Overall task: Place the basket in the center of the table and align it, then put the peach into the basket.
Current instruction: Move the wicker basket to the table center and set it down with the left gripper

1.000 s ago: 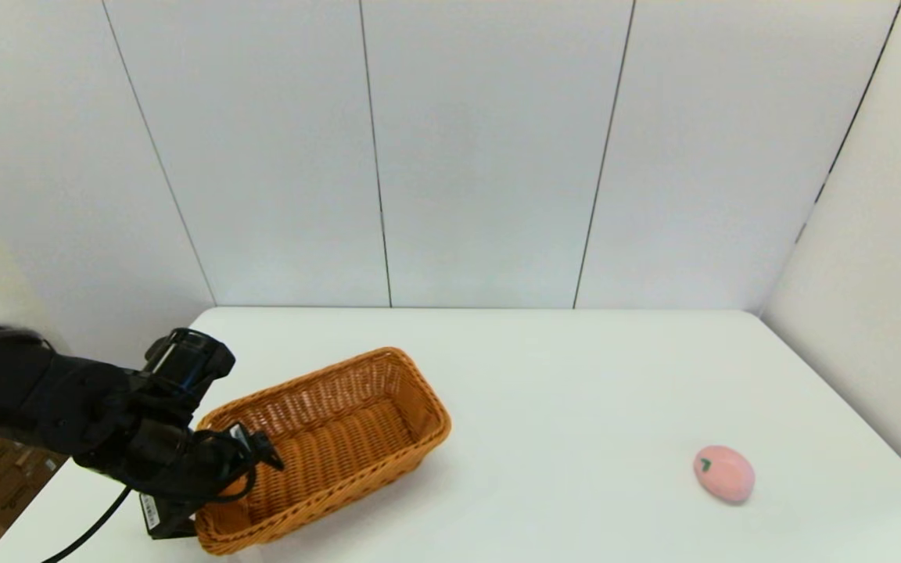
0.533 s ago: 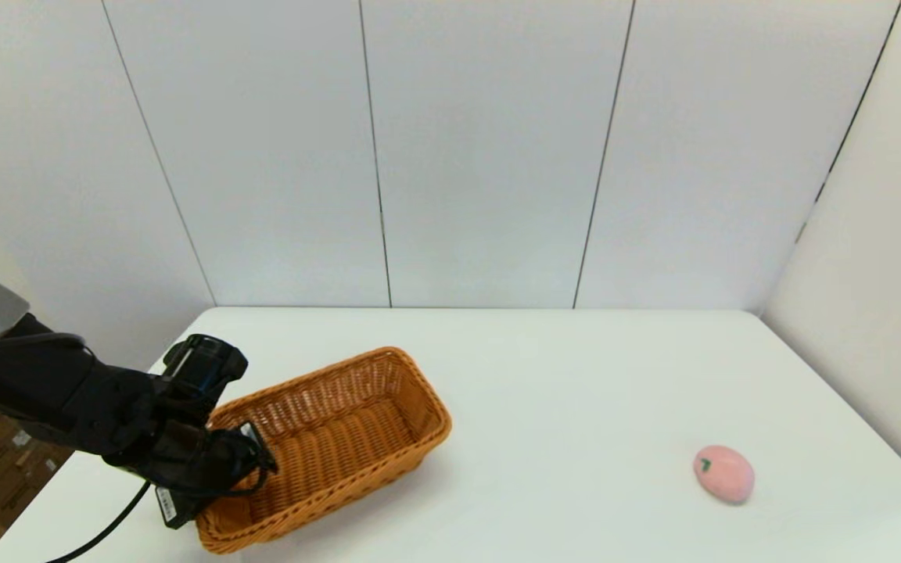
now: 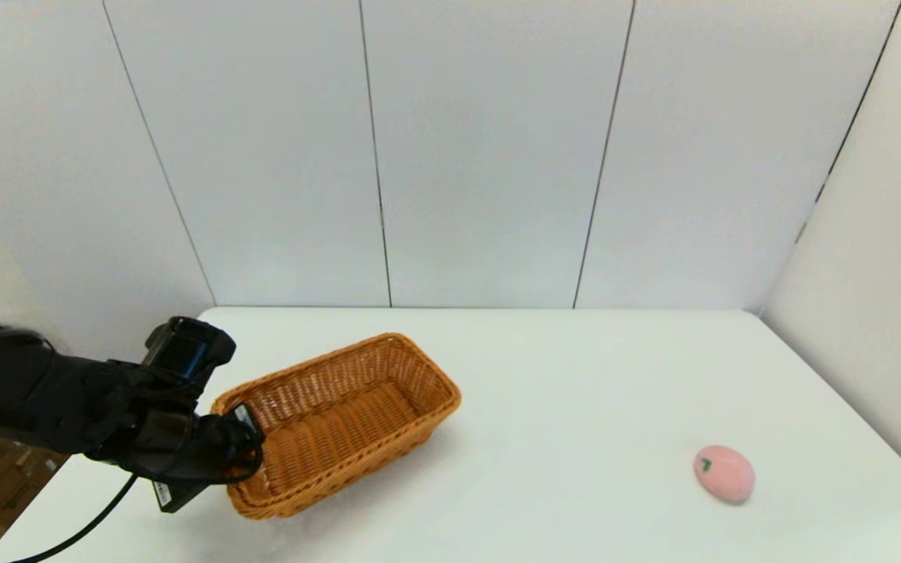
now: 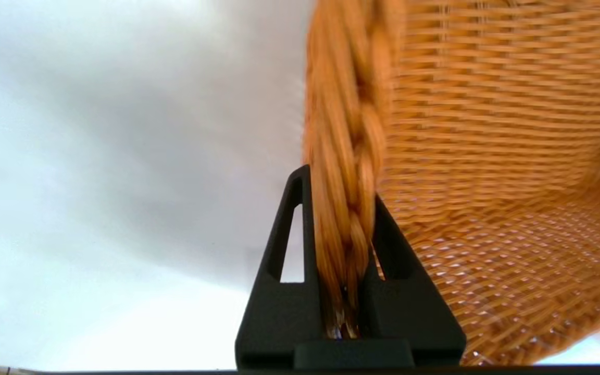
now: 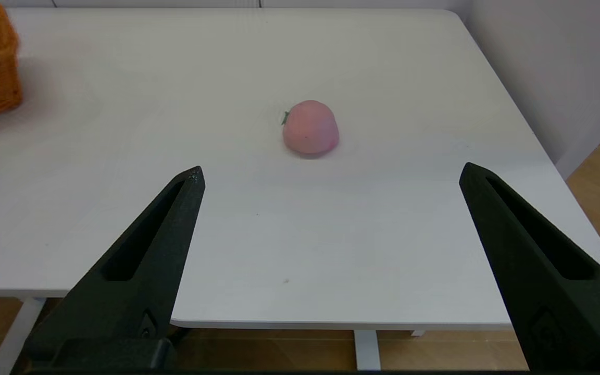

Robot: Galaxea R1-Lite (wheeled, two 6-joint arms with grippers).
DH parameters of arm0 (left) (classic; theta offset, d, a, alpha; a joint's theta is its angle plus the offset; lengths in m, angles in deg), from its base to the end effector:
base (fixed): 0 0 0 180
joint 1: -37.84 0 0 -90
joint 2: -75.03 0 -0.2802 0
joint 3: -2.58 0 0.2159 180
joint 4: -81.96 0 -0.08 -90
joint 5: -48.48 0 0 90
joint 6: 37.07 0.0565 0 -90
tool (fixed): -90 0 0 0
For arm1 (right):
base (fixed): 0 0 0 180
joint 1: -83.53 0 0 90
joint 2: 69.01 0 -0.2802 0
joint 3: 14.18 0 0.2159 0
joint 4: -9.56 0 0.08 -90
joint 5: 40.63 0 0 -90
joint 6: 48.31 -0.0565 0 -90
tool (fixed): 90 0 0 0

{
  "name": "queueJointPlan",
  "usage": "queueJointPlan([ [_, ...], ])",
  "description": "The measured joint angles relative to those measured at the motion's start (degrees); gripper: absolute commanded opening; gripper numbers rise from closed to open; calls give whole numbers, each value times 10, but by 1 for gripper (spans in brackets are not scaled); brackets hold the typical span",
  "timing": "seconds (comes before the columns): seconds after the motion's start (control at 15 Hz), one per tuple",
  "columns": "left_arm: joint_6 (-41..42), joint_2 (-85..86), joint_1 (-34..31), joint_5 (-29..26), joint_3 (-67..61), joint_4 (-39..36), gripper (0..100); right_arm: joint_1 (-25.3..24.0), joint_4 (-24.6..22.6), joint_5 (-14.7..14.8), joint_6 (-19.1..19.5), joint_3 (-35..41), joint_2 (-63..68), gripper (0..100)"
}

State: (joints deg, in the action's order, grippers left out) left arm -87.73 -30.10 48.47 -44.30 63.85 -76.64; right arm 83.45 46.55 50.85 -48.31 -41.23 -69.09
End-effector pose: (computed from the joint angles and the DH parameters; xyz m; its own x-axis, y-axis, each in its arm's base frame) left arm 0.2805 -0.0554 -0.0030 0.4019 -0.1248 -0.9071 -0.5609 0.7495 -0.3516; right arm 0.0464 -0.0014 0.0747 0.9849 -0.0245 -0.1712 0.0241 0.9997 -0.0044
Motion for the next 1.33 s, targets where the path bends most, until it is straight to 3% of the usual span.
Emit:
queueJointPlan([
  [0.67,24,68,159,-50,78,-1,0,0,0,0,0,0,0,100],
  [1.0,57,-10,174,-103,105,-23,0,0,0,0,0,0,0,100],
  [1.33,97,-78,182,-108,98,-67,0,0,0,0,0,0,0,100],
])
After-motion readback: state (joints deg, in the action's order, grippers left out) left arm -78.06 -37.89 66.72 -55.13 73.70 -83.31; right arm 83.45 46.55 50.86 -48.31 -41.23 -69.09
